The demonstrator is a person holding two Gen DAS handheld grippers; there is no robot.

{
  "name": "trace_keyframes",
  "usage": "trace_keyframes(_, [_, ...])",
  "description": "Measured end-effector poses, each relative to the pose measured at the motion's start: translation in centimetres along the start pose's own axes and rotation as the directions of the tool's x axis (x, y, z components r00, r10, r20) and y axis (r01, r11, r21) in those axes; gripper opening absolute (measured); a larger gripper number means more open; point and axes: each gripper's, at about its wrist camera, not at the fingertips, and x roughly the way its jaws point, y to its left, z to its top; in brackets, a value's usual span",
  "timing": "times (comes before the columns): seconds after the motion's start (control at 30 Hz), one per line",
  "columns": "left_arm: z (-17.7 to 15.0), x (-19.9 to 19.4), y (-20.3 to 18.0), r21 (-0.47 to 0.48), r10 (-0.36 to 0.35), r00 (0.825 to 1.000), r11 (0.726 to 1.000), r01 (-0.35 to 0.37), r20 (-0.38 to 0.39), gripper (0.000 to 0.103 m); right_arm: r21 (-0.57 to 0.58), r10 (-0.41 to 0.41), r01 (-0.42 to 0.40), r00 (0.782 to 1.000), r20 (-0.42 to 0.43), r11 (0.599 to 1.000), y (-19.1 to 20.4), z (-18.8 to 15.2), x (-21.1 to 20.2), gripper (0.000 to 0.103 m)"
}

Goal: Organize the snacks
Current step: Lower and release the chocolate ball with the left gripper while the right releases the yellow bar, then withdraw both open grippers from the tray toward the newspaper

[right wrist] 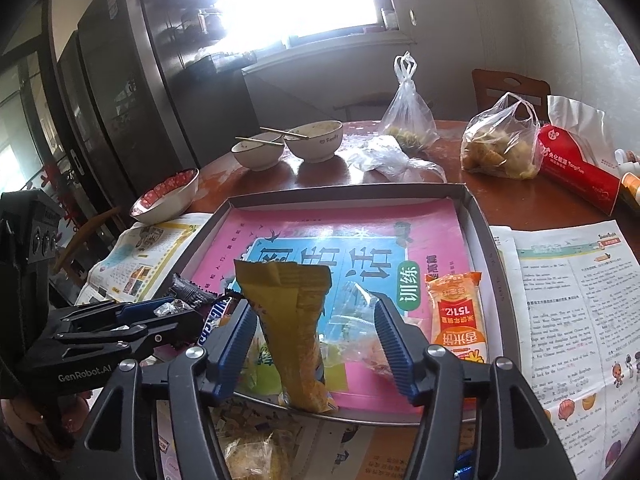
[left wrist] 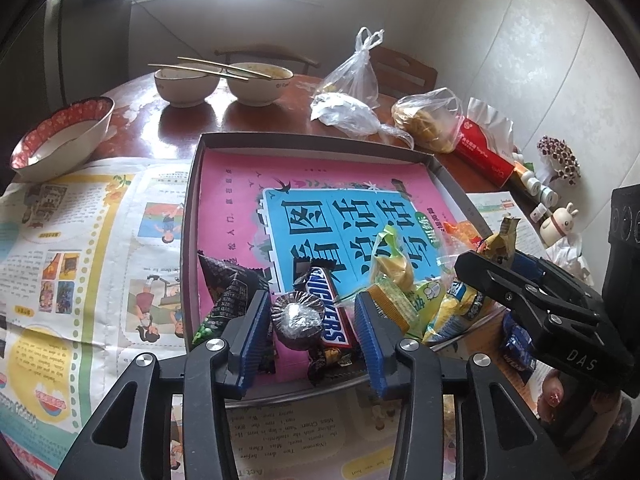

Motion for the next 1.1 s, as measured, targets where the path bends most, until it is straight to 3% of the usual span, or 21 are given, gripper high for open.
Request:
trace_keyframes(0.43, [0.3, -1.5, 0.5, -0.019, 0.004, 0.999, 1.000, -0.003, 0.038, 0.050, 0.002, -0.001, 0.001, 1.000, 0.014, 1.000, 0.0, 0.0, -0.7, 0.062])
trace_keyframes(1.1, [0.0, -3.1, 0.2, -0.019, 0.003, 0.998, 1.000, -0.002, 0.069, 0.071, 0.017, -0.011, 0.010, 0.998, 0.059, 1.000, -0.3, 0.0, -2.6, 0.071])
